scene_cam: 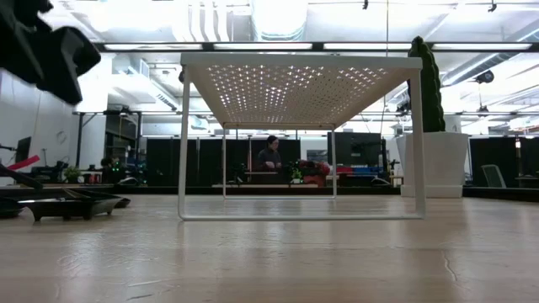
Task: Pick & Place Mini shaped plates
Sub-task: Stack the black square plate on top of the black square plate on the shelf
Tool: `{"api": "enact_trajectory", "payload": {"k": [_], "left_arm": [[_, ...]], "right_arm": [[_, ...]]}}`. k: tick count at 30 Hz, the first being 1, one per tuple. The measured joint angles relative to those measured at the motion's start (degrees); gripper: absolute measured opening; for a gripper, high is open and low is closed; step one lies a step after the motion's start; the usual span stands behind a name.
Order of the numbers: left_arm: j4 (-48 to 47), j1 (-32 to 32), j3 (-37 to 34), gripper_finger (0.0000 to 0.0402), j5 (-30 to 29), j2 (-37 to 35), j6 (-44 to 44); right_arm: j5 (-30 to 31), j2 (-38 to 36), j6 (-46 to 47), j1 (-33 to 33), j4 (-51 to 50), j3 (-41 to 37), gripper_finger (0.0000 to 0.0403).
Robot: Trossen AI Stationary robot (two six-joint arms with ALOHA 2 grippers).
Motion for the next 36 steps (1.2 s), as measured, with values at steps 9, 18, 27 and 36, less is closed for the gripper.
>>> {"api": "enact_trajectory", "payload": {"k": [9,18,27,36], "left_arm": [[-0.46,0.0,0.31,0.0188,-0.44,10.68,0.05],[-2.66,0.0,2.95,0.0188,-3.49,18.33,-0.22],[-4.38,0.11,3.51,0.0188,-3.65,21.84,-0.77],[-6.3,0.15,4.13,0.0148,-4.67,21.83,-1.05]], "right_arm": [[1.05,0.28,-0.78,-0.04,0.98,0.02,0.0008],[0.98,0.26,-0.97,-0.04,2.42,0.02,0.0008],[0.96,0.26,-0.99,-0.04,2.53,0.02,0.0008],[0.87,0.21,-0.99,-0.09,2.53,0.02,0.0008]]}}
